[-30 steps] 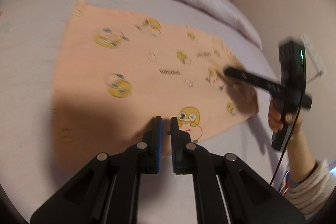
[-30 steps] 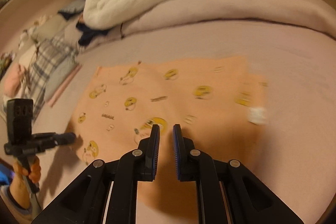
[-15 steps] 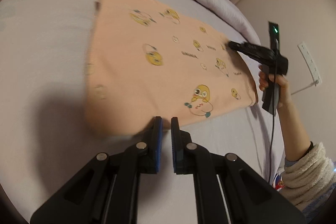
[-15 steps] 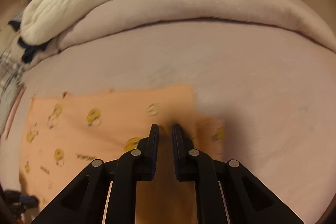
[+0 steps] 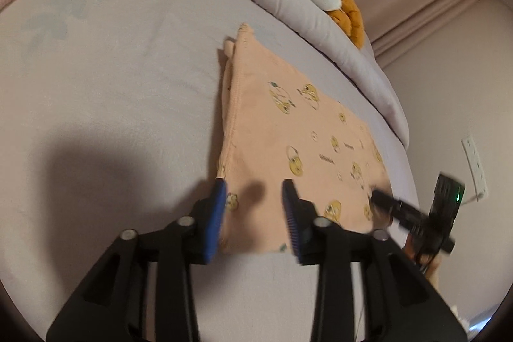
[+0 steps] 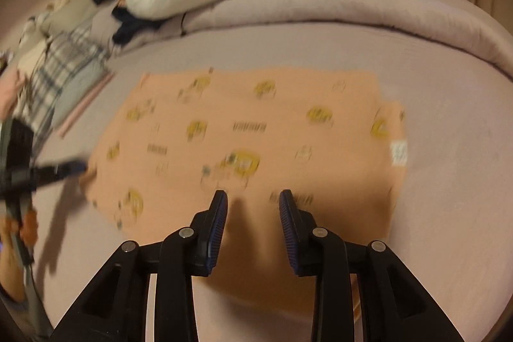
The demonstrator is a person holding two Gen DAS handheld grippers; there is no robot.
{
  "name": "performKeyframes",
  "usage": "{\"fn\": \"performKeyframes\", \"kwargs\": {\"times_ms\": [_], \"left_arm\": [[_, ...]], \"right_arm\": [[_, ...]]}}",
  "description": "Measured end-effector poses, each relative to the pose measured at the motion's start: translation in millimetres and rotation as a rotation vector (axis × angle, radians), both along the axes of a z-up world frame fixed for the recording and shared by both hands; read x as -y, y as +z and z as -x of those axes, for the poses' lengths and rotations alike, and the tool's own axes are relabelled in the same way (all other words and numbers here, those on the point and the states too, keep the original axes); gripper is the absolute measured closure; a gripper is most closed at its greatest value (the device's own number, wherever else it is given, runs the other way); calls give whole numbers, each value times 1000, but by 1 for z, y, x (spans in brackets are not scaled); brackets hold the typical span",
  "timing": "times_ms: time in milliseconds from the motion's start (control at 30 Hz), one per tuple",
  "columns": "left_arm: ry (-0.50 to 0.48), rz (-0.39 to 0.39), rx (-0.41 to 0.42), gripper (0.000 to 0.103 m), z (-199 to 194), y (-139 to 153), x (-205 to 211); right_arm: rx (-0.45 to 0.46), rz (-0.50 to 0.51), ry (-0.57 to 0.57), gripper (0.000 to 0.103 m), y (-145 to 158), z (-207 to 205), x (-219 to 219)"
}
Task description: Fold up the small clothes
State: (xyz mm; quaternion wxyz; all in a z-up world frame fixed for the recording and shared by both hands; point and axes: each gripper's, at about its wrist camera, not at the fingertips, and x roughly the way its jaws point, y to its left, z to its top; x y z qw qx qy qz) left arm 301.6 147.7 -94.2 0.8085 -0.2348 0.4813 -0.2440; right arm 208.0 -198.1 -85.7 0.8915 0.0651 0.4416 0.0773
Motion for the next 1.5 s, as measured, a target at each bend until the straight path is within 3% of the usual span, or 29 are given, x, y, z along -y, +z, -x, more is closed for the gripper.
{"fn": "performKeyframes", "kwargs": {"times_ms": [133,233,433,567,633,867,1000,1200,1300,1400,1500], "left_arm": [[12,11,-40,55,-14,-12,7],[14,36,-41,52,-23,-11,8],[6,90,-75,49,-49,-13,20],[6,89,-71,55,-55,-12,24],[4,23,-58,73,-56,-12,29],[-13,-58,-21,81,-57,-14,35],[-21,-99,-15,81,-59,-13,40],[-14,-109,-24,83,-61,-12,41],[-7,-112,-30,87,-59,-9,44],[-4,-126,-20,89,-54,-1,50],[-19,-142,16,90,-49,14,59]], "right_arm": [[-54,30,5,71,0,-10,-2],[-8,-51,29,71,19,-17,-8],[18,-162,-15,71,24,-62,-26],[18,-228,-91,70,17,-93,-29],[15,-218,-110,70,13,-104,-35],[-33,-140,-106,72,1,-123,-43],[-32,-93,-67,74,14,-107,-48],[-3,-44,48,75,27,-47,-68],[-27,-15,95,75,19,-18,-78],[-60,23,105,74,2,-18,-80],[-63,-12,108,75,3,-14,-74]]}}
